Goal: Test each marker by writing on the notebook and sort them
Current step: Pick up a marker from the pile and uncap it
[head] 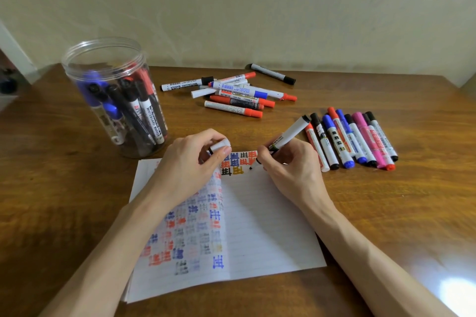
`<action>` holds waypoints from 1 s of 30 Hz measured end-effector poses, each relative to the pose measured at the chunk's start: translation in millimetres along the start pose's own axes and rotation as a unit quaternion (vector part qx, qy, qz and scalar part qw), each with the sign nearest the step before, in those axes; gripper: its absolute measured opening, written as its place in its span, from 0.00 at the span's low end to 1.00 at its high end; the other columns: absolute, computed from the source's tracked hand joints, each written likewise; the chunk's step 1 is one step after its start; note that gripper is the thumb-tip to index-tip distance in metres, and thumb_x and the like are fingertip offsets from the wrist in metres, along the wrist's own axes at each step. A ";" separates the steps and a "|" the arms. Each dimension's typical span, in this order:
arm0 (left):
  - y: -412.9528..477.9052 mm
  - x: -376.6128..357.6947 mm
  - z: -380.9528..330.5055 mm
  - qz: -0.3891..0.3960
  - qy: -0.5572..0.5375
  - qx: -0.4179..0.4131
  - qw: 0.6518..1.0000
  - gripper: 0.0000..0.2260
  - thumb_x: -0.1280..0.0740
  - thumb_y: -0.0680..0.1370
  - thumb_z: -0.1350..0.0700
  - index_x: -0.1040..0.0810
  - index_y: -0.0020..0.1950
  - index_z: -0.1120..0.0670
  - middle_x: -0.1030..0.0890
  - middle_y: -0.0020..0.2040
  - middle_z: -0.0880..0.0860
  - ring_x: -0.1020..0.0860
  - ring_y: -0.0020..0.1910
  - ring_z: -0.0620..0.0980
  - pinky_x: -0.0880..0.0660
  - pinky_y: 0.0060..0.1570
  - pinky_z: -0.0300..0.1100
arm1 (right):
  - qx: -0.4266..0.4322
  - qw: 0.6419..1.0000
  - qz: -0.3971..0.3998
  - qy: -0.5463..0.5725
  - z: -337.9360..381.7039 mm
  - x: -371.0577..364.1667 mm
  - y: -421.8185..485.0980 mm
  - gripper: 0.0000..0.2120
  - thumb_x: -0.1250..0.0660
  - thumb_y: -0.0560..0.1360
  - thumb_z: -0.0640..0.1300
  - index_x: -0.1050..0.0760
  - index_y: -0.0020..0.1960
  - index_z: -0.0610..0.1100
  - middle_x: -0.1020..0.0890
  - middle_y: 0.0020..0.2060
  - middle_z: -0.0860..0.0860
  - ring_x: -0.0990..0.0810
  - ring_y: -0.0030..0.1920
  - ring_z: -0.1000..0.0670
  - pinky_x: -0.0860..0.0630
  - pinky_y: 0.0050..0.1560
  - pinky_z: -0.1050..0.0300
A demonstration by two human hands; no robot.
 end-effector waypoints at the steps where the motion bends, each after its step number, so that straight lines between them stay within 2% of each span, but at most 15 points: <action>1: 0.1 0.0 0.0 -0.001 0.001 -0.001 1.000 0.10 0.35 0.82 0.44 0.20 0.61 0.44 0.17 0.52 0.39 0.18 0.52 0.37 0.22 0.44 0.32 | -0.001 1.000 -0.001 0.006 -0.7 0.4 0.5 0.09 0.27 0.78 0.44 0.17 0.40 0.44 0.16 0.33 0.54 0.19 0.33 0.56 0.25 0.31 0.64; 3: 0.2 -0.2 -0.5 -0.001 0.001 -0.001 1.000 0.10 0.35 0.82 0.44 0.20 0.61 0.44 0.17 0.52 0.39 0.18 0.52 0.37 0.22 0.44 0.32 | 0.000 1.000 0.003 0.025 -0.2 1.2 0.9 0.09 0.27 0.78 0.44 0.17 0.40 0.45 0.15 0.34 0.54 0.16 0.34 0.53 0.20 0.33 0.59; 5: 0.1 -0.2 -0.4 -0.001 0.002 0.000 1.000 0.10 0.35 0.82 0.44 0.20 0.61 0.44 0.17 0.52 0.40 0.19 0.51 0.37 0.22 0.43 0.32 | 0.006 0.999 0.013 0.033 1.9 0.3 0.1 0.08 0.27 0.78 0.43 0.17 0.40 0.46 0.15 0.34 0.54 0.15 0.34 0.52 0.19 0.34 0.58; 8: -0.1 0.0 0.1 -0.004 0.005 0.000 1.000 0.11 0.36 0.82 0.43 0.21 0.61 0.44 0.17 0.52 0.40 0.18 0.51 0.37 0.21 0.42 0.31 | 0.019 0.999 0.019 0.022 2.8 -1.3 -0.5 0.09 0.27 0.78 0.44 0.17 0.39 0.45 0.15 0.32 0.53 0.16 0.32 0.50 0.18 0.33 0.51; 10: -0.1 0.1 0.5 -0.004 0.005 0.000 1.000 0.11 0.36 0.82 0.43 0.21 0.61 0.44 0.16 0.53 0.40 0.18 0.51 0.36 0.21 0.42 0.32 | 0.023 0.999 0.025 0.019 3.0 -3.2 -1.0 0.08 0.27 0.77 0.44 0.16 0.40 0.44 0.16 0.32 0.54 0.17 0.31 0.52 0.20 0.31 0.55; 12: -0.3 0.2 0.5 -0.005 0.005 0.001 1.000 0.12 0.36 0.81 0.42 0.21 0.61 0.44 0.17 0.53 0.40 0.18 0.51 0.36 0.20 0.42 0.32 | 0.027 0.999 0.025 0.007 3.3 -4.5 -1.4 0.08 0.26 0.77 0.44 0.16 0.41 0.43 0.17 0.32 0.56 0.19 0.32 0.56 0.25 0.31 0.64; 14: -0.6 0.1 0.4 -0.005 0.005 0.001 1.000 0.12 0.36 0.81 0.43 0.21 0.61 0.44 0.16 0.53 0.41 0.18 0.51 0.37 0.21 0.42 0.31 | 0.023 1.000 0.007 -0.006 1.8 -3.4 -1.5 0.08 0.26 0.77 0.44 0.17 0.41 0.43 0.17 0.33 0.56 0.20 0.33 0.57 0.26 0.31 0.65; 18: -0.4 -0.5 0.7 -0.003 0.003 0.002 1.000 0.12 0.36 0.81 0.43 0.21 0.62 0.45 0.17 0.53 0.40 0.19 0.52 0.36 0.22 0.43 0.30 | 0.005 1.000 -0.018 -0.013 -1.5 0.0 -0.2 0.08 0.26 0.77 0.45 0.18 0.40 0.42 0.18 0.32 0.55 0.23 0.32 0.57 0.25 0.31 0.62; 23: -0.5 0.3 -0.3 -0.007 0.001 0.000 1.000 0.11 0.35 0.82 0.44 0.21 0.61 0.44 0.17 0.53 0.39 0.20 0.53 0.34 0.23 0.44 0.29 | 0.012 0.999 0.004 0.033 -0.8 1.1 -0.7 0.09 0.28 0.78 0.43 0.18 0.39 0.44 0.15 0.33 0.51 0.16 0.34 0.48 0.18 0.37 0.43; 26: -0.7 0.6 -0.8 -0.006 0.000 -0.001 1.000 0.11 0.36 0.82 0.44 0.21 0.62 0.45 0.18 0.53 0.39 0.20 0.53 0.35 0.22 0.45 0.31 | 0.017 0.999 0.020 0.041 -0.1 -0.7 0.2 0.09 0.28 0.79 0.45 0.17 0.40 0.45 0.15 0.34 0.52 0.15 0.34 0.48 0.17 0.37 0.41; 30: -0.4 0.0 -0.4 -0.005 0.003 -0.002 1.000 0.11 0.36 0.82 0.44 0.21 0.62 0.45 0.17 0.54 0.40 0.20 0.53 0.35 0.22 0.45 0.31 | 0.019 0.999 0.034 0.036 -0.1 -3.5 0.4 0.08 0.27 0.79 0.46 0.16 0.43 0.44 0.14 0.36 0.53 0.15 0.34 0.49 0.16 0.38 0.43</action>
Point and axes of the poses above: each hand's wrist, its own y-axis towards the middle knuckle, its own x-axis out of the back of the hand, z = x × y, the point moved 4 cm from there along y, towards the middle knuckle
